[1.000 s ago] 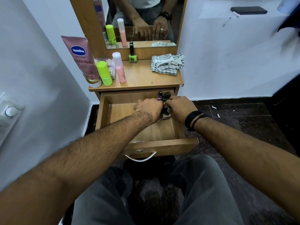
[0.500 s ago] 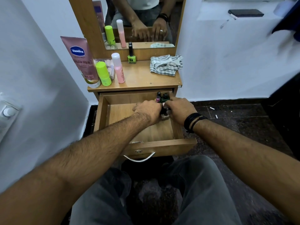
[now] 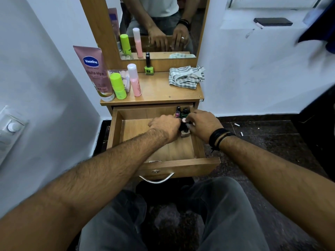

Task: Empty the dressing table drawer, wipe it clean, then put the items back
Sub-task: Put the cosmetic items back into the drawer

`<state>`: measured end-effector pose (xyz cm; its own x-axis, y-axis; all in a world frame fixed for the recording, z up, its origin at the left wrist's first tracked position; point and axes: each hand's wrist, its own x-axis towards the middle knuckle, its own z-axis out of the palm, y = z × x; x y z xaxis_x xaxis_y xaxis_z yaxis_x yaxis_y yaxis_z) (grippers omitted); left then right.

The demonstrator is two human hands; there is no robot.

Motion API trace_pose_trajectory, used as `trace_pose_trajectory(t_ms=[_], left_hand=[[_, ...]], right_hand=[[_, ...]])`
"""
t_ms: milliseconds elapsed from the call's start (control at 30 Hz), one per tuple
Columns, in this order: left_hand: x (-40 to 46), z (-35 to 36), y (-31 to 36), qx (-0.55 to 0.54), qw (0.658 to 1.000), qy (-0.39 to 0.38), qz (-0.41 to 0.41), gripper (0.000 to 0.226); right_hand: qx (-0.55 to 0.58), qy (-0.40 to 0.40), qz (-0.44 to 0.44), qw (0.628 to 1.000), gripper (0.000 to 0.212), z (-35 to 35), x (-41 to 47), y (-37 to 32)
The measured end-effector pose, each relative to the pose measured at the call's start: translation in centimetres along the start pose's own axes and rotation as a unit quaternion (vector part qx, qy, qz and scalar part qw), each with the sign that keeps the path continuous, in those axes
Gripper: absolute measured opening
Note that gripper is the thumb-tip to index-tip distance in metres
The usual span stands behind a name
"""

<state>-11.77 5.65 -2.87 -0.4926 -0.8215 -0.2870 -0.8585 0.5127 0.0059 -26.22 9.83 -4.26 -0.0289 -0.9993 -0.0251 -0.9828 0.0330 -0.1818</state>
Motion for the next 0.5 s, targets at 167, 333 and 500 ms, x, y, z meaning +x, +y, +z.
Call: trace_pose_trajectory(t_ms=[167, 333, 500], left_hand=[[-0.6, -2.8, -1.8, 0.012, 0.998, 0.061, 0.03, 0.026], [-0.6, -8.0, -5.0, 0.075, 0.979, 0.183, 0.039, 0.031], [-0.2, -13.3, -7.7, 0.085, 0.964, 0.251, -0.01, 0.026]], right_hand=[[0.023, 0.058, -0.005, 0.998, 0.021, -1.8, 1.2, -0.4], [0.095, 0.092, -0.01, 0.991, 0.023, -4.6, 4.4, -2.8], [0.15, 0.112, 0.003, 0.982, 0.034, -6.4, 9.6, -5.4]])
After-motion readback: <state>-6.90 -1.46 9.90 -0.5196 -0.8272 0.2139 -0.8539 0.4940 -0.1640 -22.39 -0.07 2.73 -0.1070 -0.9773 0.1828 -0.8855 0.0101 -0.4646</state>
